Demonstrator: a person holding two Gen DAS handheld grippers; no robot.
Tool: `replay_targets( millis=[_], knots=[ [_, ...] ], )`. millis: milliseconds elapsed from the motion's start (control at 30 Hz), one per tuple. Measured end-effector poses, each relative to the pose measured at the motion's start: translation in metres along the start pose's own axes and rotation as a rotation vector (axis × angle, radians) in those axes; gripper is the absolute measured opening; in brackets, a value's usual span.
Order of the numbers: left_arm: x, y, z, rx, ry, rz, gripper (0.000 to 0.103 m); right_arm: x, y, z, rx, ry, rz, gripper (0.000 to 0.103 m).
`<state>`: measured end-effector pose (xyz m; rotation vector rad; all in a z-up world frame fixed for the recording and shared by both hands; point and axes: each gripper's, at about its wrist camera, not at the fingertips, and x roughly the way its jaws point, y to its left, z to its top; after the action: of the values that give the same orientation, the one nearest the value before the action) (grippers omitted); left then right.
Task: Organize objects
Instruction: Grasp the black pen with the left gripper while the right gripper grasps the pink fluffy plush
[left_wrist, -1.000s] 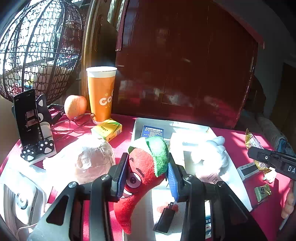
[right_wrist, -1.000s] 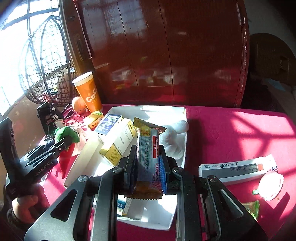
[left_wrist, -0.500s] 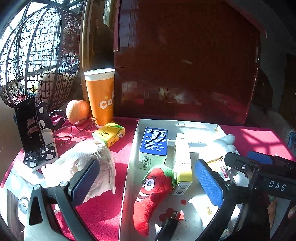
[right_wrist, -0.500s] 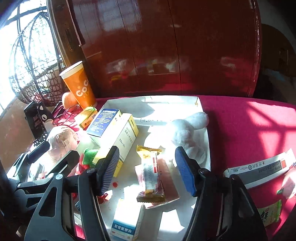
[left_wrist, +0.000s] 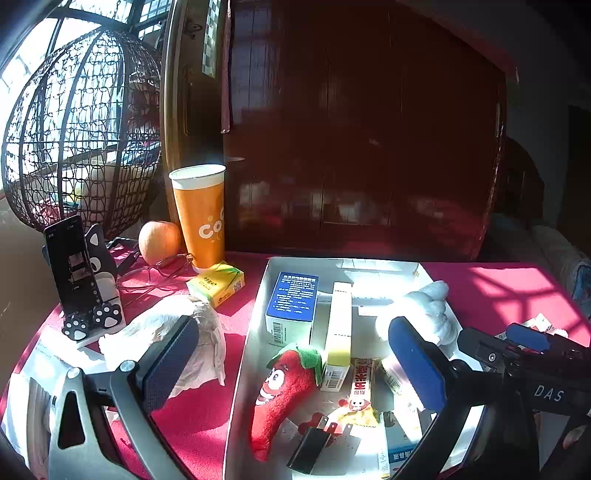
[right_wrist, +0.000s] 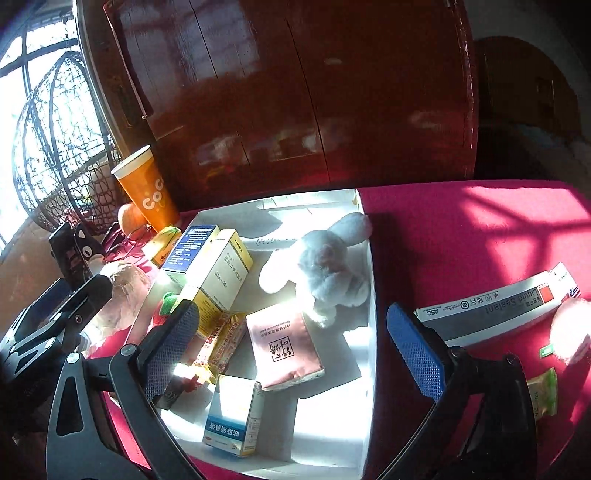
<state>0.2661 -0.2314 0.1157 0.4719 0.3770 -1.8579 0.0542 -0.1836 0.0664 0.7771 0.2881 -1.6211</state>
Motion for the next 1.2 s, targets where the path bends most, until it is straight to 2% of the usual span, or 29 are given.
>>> replay_targets(
  millis=[233, 333, 500, 567, 667, 833, 1000, 1133, 1200],
  knots=[
    [-0.006, -0.051, -0.009, 0.098, 0.033, -0.111, 0.103, -0.032, -0.065, 0.000, 0.123, -0.060, -0.076, 0.103],
    [-0.010, -0.084, -0.020, 0.158, 0.067, -0.217, 0.103, -0.044, -0.099, 0.000, 0.163, -0.084, -0.125, 0.103],
    [-0.023, -0.139, -0.042, 0.293, 0.106, -0.379, 0.103, -0.069, -0.174, -0.002, 0.277, -0.136, -0.267, 0.103],
    [-0.023, -0.161, -0.053, 0.349, 0.143, -0.429, 0.103, -0.077, -0.204, -0.009, 0.342, -0.140, -0.296, 0.103],
    [-0.014, -0.199, -0.069, 0.427, 0.271, -0.565, 0.103, -0.079, -0.239, -0.020, 0.417, -0.123, -0.308, 0.103],
    [-0.010, -0.240, -0.090, 0.561, 0.299, -0.568, 0.103, -0.061, -0.263, -0.031, 0.465, -0.056, -0.272, 0.103],
    [0.000, -0.243, -0.097, 0.548, 0.356, -0.587, 0.103, -0.037, -0.250, -0.031, 0.376, -0.007, -0.250, 0.103],
    [0.009, -0.248, -0.102, 0.583, 0.388, -0.582, 0.103, -0.020, -0.239, -0.033, 0.288, 0.040, -0.291, 0.102],
    [0.011, -0.253, -0.105, 0.610, 0.397, -0.577, 0.103, -0.025, -0.239, -0.035, 0.288, 0.032, -0.283, 0.075]
  ],
)
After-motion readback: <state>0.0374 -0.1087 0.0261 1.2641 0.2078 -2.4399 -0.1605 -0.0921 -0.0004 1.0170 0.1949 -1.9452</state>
